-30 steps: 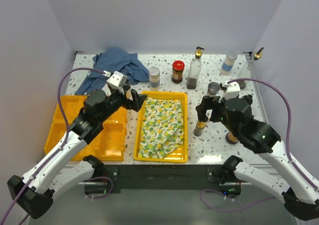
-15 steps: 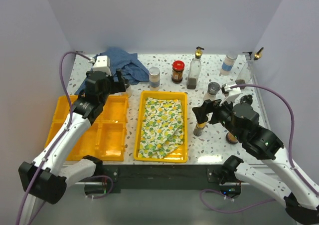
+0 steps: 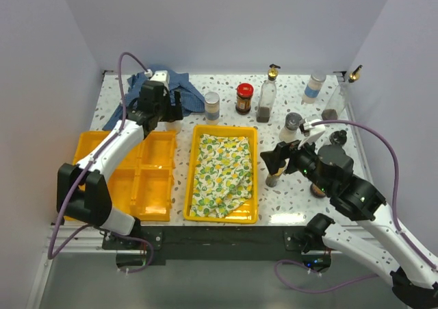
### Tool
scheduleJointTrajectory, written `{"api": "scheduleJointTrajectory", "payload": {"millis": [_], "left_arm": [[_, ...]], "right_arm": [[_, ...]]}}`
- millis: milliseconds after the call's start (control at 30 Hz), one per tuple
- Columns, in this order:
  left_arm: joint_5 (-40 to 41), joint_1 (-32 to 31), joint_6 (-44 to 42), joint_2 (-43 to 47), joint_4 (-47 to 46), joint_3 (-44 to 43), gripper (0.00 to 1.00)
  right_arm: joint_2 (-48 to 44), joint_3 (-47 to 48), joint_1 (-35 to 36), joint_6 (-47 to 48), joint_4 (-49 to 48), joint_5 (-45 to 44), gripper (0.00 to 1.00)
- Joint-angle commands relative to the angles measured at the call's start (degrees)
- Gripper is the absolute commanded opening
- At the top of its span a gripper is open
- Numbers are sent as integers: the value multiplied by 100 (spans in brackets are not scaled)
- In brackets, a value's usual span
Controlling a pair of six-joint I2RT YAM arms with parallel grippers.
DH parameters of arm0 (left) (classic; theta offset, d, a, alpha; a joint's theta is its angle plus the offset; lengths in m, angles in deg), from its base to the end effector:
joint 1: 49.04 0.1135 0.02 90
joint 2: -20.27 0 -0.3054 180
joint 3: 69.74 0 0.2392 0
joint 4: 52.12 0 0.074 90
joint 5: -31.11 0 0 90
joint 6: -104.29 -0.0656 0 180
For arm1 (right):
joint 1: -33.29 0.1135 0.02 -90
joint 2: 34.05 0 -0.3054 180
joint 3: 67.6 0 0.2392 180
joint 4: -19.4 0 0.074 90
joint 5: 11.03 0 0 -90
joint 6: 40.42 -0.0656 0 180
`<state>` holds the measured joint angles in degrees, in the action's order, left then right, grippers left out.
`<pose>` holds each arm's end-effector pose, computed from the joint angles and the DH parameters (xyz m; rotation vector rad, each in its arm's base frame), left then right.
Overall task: Organize the condiment bottles
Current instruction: Pick up the bottle from the center of the board.
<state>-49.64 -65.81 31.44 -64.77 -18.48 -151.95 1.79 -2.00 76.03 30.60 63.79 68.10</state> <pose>0.3325 -0.0892 0.3235 -0.0971 2.1998 -0.1535 0.0921 0.0683 0.3761 -0.2486 1.8446 0.5839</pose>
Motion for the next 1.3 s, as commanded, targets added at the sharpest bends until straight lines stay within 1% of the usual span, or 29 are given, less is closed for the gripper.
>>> {"api": "scheduleJointTrajectory", "payload": {"millis": [0,233,400,600,700,800,900,933,967,1000,1033,1100,1133,1200,1233,1267], "left_arm": [[339,52,17,-338,-57,-386,90],[647,60,-18,-962,-338,-474,89],[490,60,-1,-1445,-356,-746,83],[726,69,-89,-1630,-408,-870,79],[858,69,-159,-1718,-383,-983,79],[902,69,-194,-1815,-268,-1089,76],[737,69,-159,-1885,-268,-1098,65],[666,69,-142,-1885,-242,-1107,60],[648,69,-107,-1894,-215,-1116,58],[674,69,-71,-1877,-145,-1133,55],[717,69,-54,-1868,-14,-1159,50],[849,60,8,-1736,57,-1169,42],[902,69,17,-1675,49,-1151,32],[972,69,34,-1499,57,-1133,21],[973,69,26,-1455,57,-1142,9],[990,69,17,-1385,75,-1194,4]], "right_arm": [[-59,-53,-3,44,-297,138,94],[-59,26,6,114,-227,129,93],[-50,87,6,97,-69,112,93],[-68,52,-3,105,-78,112,93],[11,149,6,70,98,112,93],[-50,228,6,61,283,77,93],[-164,175,-3,0,265,-28,93],[-182,201,6,-35,300,-38,93],[-191,219,6,-35,326,-29,93],[-200,237,6,-44,353,-38,93],[-226,280,6,-79,405,-38,93],[-261,307,6,-114,441,-46,92],[-313,316,6,-149,458,-29,92],[-358,325,6,-202,459,-11,92],[-419,325,6,-237,467,6,92],[-437,333,6,-255,485,6,92]]}}
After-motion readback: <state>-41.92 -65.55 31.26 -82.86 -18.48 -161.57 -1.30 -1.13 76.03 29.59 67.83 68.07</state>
